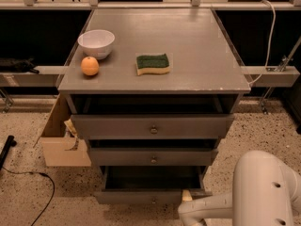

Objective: Close bottom drawer

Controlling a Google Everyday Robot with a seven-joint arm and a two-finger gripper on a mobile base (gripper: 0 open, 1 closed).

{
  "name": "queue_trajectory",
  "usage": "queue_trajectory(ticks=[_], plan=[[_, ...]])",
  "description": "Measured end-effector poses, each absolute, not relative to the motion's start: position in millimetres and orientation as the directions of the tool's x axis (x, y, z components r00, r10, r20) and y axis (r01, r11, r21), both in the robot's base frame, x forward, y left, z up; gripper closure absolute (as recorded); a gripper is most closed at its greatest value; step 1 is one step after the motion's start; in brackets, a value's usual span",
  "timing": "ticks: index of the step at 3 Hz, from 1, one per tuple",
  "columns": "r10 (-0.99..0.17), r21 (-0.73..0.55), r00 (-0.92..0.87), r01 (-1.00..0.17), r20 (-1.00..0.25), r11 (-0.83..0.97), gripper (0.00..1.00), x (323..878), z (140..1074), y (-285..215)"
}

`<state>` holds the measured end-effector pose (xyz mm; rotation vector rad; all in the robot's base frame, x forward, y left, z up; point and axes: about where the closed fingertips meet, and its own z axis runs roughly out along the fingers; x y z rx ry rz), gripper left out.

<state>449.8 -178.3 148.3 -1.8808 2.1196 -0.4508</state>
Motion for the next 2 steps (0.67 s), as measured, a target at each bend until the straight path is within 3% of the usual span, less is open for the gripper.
queue_trajectory(ticks=[1, 2], plan=[[-0.993, -0.404, -0.12, -0.908, 0.004, 0.108, 0.42, 449.8, 148.3, -178.3], [-0.993, -0.404, -0.12, -0.908, 0.004, 0.108, 0.42, 449.7, 148.3, -178.3]])
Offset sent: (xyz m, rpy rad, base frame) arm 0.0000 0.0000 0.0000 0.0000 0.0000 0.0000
